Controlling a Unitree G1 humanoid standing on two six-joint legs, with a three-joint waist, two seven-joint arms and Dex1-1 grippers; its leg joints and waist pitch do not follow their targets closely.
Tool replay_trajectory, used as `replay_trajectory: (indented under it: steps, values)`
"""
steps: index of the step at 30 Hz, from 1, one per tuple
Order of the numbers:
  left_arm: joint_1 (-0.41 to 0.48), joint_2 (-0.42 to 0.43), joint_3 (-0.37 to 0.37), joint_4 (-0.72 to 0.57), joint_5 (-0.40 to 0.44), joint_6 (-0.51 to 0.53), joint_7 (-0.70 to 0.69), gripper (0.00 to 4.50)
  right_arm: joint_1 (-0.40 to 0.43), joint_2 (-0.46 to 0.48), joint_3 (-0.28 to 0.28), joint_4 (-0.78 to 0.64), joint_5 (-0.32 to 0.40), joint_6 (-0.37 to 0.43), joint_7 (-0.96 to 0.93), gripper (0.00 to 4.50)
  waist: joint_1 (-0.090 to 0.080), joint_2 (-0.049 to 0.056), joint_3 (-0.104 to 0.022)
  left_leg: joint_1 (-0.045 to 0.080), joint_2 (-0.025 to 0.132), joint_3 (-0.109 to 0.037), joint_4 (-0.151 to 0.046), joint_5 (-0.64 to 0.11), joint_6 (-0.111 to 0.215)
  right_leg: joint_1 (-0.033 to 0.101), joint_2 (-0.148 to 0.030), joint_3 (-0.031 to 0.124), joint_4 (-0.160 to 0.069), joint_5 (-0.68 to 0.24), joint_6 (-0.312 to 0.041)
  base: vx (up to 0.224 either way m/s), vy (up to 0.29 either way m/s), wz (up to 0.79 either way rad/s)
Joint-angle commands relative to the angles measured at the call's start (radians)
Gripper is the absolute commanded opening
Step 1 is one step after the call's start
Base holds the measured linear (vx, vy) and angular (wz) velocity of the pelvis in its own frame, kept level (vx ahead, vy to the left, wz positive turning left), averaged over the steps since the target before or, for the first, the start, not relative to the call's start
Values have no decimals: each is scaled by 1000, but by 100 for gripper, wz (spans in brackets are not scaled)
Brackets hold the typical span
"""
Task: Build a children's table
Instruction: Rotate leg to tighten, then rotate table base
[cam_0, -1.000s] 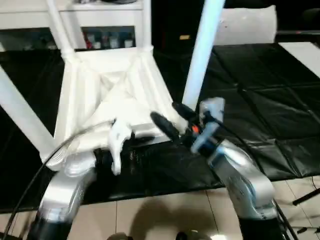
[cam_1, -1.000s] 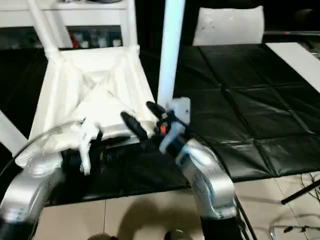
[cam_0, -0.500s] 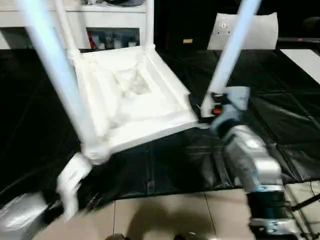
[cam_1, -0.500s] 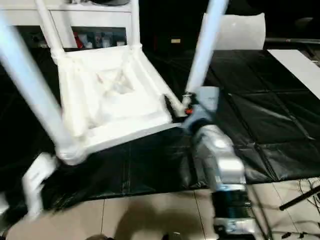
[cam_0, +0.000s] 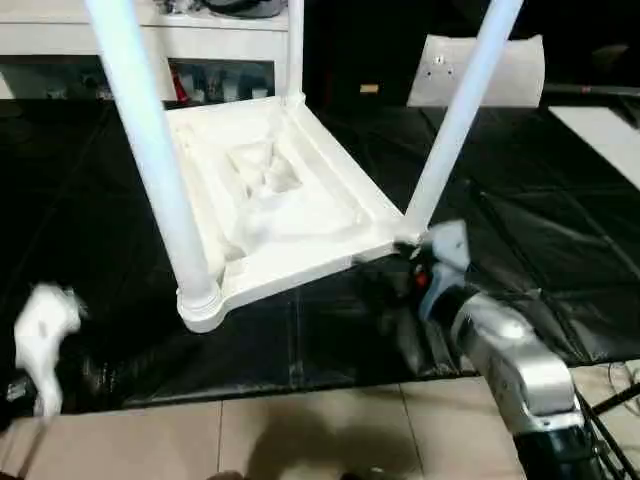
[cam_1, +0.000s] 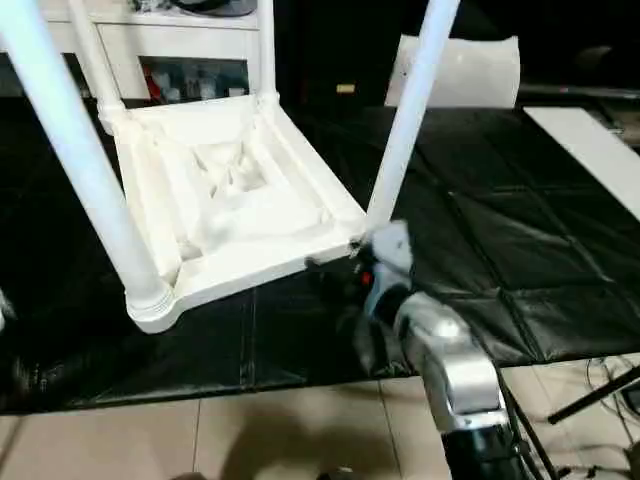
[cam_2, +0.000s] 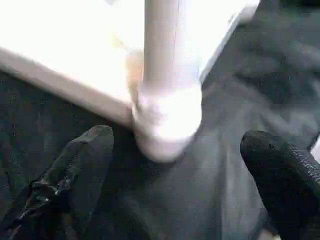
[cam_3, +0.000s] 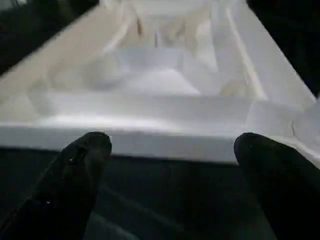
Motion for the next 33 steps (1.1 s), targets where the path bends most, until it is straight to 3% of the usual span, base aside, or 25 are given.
replay_trajectory:
  steps: [1, 3, 5, 12, 14, 15, 20, 25, 27, 29, 33]
  values:
    - [-61, -16, -26, 15, -9, -4, 18, 445, 6, -14, 1, 26, -37, 41, -28, 450, -8, 24, -47, 13, 47, -15, -84, -266, -18, 34, -69, 66, -75, -292, -142, 0, 0, 0]
    - [-128, -31, -50, 39, -11, -1, 16, 445, 10, -19, 11, 55, -60, 61, -43, 450, -7, 27, -49, 9, 45, -17, -83, -250, -24, 40, -69, 68, -71, -278, -145, 0, 0, 0]
    - [-147, -35, -59, 46, -10, -3, 13, 445, 11, -22, 17, 66, -67, 60, -43, 450, -8, 22, -51, 7, 43, -16, -81, -242, -23, 42, -71, 69, -71, -274, -146, 0, 0, 0]
    - [-336, -115, -203, 76, -42, 14, 1, 445, -76, 34, 18, 256, -109, -71, -123, 450, -9, 20, -56, 3, 40, -14, -73, -228, -28, 43, -74, 70, -71, -310, -145, 0, 0, 0]
    - [-345, -124, -218, 69, -47, 23, -3, 445, -89, 43, 18, 275, -112, -79, -125, 450, -10, 18, -58, 2, 41, -14, -72, -215, -26, 45, -73, 71, -68, -294, -151, 0, 0, 0]
    - [-351, -136, -245, 50, -55, 40, -13, 445, -109, 53, 18, 301, -119, -93, -131, 450, -10, 14, -58, 3, 43, -13, -72, -209, -23, 45, -71, 70, -67, -286, -151, 0, 0, 0]
    - [-359, -199, -388, -52, -89, 112, -40, 445, -178, 84, 21, 383, -129, -132, -147, 450, -5, 15, -63, 5, 45, -8, -68, -165, -19, 45, -71, 72, -55, -197, -182, 0, 0, 0]
    - [-393, -249, -465, -60, -101, 118, -32, 445, -206, 93, 28, 425, -132, -168, -140, 450, -10, 5, -60, -4, 41, -10, -68, -187, -21, 51, -71, 70, -63, -277, -147, 0, 0, 0]
    - [-428, -294, -507, -57, -108, 123, -27, 445, -217, 101, 27, 447, -136, -183, -134, 450, -15, 2, -59, -3, 40, -9, -66, -199, -21, 48, -72, 70, -69, -320, -132, 0, 0, 0]
    - [-456, -340, -542, -55, -109, 124, -16, 445, -223, 108, 30, 465, -141, -199, -130, 450, -24, -3, -59, -10, 38, -10, -65, -188, -15, 52, -71, 69, -71, -335, -117, 0, 0, 0]
    - [-486, -398, -588, -36, -90, 108, -3, 445, -229, 117, 30, 483, -148, -216, -130, 450, -30, -6, -62, -12, 38, -10, -61, -170, -5, 52, -69, 68, -70, -317, -118, 0, 0, 0]
